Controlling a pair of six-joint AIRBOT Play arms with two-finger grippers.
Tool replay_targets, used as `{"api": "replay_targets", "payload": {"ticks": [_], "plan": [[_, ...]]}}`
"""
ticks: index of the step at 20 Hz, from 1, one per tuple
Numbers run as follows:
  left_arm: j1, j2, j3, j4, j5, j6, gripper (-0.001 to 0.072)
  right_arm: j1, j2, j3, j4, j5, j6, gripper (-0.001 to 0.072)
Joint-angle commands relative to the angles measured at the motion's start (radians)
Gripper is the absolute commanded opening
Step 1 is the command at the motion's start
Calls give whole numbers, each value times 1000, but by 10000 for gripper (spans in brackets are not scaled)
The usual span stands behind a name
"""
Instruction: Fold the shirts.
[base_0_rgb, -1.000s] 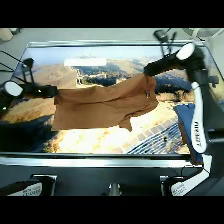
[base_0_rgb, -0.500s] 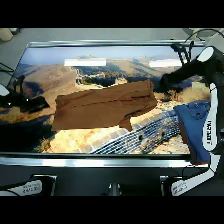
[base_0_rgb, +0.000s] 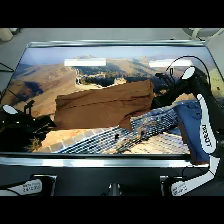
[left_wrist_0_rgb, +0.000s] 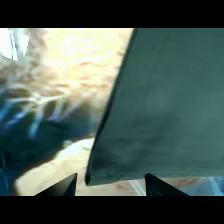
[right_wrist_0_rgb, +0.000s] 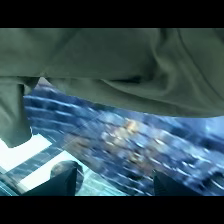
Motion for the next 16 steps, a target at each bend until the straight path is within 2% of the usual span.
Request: {"api": "replay_targets", "payload": {"ticks": [1, 2, 3, 4, 5, 6, 12, 16], "plan": [[-34, -2, -21, -20, 86, 9, 531, 44, 1, -69, 8, -80, 12, 503], [-48, -2, -21, -20, 101, 9, 530, 43, 1, -92, 7, -96, 29, 503], [-57, -2, -20, -20, 111, 2, 495, 43, 1, -118, 12, -106, 39, 504], [-61, -2, -20, -20, 115, -6, 392, 44, 1, -146, 24, -122, 50, 504], [-60, -2, -20, -20, 114, -6, 232, 44, 1, -171, 55, -146, 49, 506], [-59, -2, -20, -19, 111, -4, 16, 44, 1, -195, 94, -177, 48, 545], [-58, 16, -18, -19, 85, 13, 25, 61, 1, -279, 253, -303, 75, 549], [-58, 29, -18, -19, 84, 13, 25, 143, 1, -292, 222, -399, 135, 540]]}}
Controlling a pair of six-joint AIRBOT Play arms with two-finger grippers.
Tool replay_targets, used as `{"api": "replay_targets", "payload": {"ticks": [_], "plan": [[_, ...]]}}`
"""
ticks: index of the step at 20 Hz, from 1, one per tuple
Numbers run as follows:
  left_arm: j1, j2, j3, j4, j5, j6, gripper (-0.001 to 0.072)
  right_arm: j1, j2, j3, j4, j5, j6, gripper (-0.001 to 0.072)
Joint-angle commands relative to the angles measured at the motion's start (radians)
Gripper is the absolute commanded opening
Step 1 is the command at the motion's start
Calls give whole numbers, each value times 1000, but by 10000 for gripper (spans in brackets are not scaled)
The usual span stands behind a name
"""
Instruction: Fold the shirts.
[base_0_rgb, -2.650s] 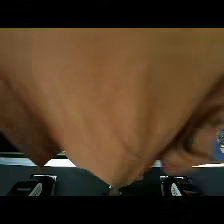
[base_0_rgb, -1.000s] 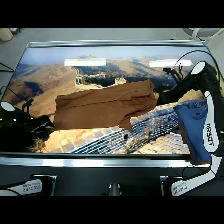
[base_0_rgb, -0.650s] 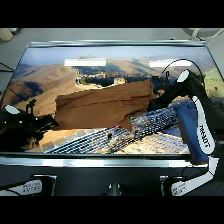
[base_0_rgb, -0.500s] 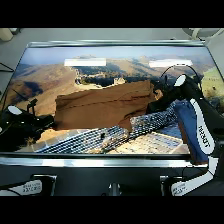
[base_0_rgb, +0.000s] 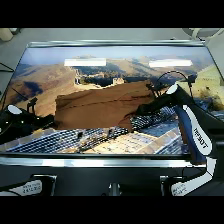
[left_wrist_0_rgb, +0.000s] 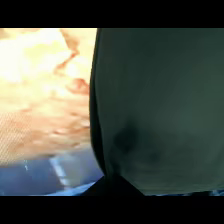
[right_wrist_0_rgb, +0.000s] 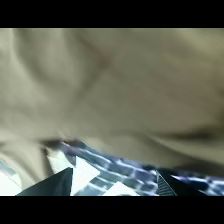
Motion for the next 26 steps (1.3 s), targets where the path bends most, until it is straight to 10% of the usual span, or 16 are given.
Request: {"api": "replay_targets", "payload": {"ticks": [1, 6, 9, 17, 26], "plan": [[0, 16, 1, -1, -2, 3, 25, 61, 0, -16, -6, -113, 84, 529], [0, 32, 1, -1, 1, 3, 25, 124, -4, -16, -120, -147, 214, 329], [0, 32, 1, -1, 1, 3, 25, 130, -4, -16, -176, -153, 283, 15], [2, 163, 169, -1, -10, 15, 24, 125, 208, 42, -396, -128, 142, 11], [2, 617, 1009, -16, 276, -105, 23, 126, 860, 645, -937, -225, 116, 12]]}}
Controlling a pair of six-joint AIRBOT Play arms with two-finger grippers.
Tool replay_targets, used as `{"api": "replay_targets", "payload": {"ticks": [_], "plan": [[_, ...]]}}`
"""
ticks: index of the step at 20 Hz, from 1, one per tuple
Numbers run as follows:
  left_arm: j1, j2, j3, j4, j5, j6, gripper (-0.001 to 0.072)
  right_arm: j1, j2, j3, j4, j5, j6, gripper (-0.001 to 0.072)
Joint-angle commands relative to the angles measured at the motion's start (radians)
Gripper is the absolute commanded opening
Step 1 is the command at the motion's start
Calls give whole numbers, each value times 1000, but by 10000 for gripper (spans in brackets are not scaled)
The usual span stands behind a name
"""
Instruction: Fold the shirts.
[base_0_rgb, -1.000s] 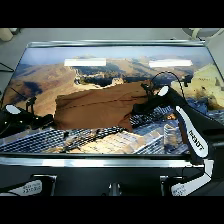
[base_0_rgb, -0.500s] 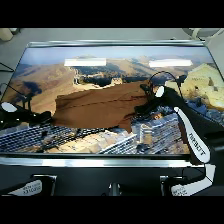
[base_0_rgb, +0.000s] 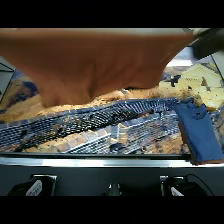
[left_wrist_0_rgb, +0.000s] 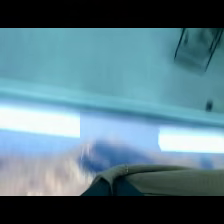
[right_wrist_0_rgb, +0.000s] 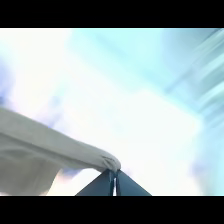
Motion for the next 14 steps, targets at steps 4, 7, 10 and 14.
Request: {"api": "replay_targets", "payload": {"ticks": [4, 7, 10, 14], "plan": [[1, 195, 240, 11, 75, -137, 23, 2, 303, 167, -127, -26, 24, 12], [1, 185, 240, 12, -3, -136, 23, 2, 309, 167, -127, 20, 23, 12], [1, 150, 240, 35, -104, -136, 23, 2, 285, 167, -127, 82, 20, 13], [1, 27, 223, 119, -356, -105, 23, 2, 170, 167, -127, 245, -4, 14]]}}
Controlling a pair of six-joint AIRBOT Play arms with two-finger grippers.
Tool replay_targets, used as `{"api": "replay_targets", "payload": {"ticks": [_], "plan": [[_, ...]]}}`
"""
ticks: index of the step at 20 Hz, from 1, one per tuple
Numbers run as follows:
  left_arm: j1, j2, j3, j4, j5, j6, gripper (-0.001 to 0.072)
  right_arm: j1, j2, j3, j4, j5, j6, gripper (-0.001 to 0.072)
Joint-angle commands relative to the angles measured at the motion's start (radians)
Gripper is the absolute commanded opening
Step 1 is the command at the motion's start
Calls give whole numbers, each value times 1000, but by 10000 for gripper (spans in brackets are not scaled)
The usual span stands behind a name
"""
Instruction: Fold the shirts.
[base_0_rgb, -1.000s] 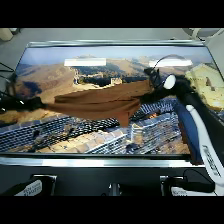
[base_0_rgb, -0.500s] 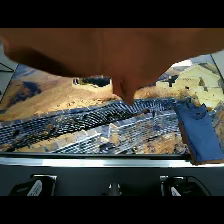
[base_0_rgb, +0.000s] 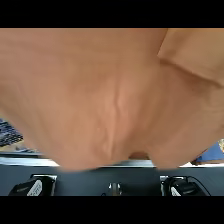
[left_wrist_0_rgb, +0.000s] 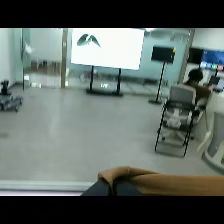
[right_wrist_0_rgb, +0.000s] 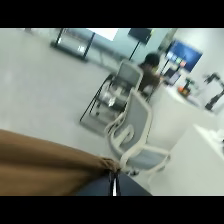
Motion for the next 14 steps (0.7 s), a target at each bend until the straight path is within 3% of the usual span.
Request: {"api": "replay_targets", "payload": {"ticks": [1, 4, 6, 11, 14], "plan": [[1, -109, -34, 64, -231, 44, 23, 0, -116, 2, -6, 190, -28, 14], [0, -222, -206, 72, -245, 86, 23, 0, -338, -18, 15, 335, -49, 14], [-4, -304, -344, 95, -172, 86, 23, -1, -512, -48, 59, 315, -54, 15], [-32, -565, -481, 135, 77, 107, 23, -1, -884, -68, 407, 36, -49, 15], [-55, -705, -459, 135, 181, 112, 23, -1, -991, -67, 462, -95, -8, 14]]}}
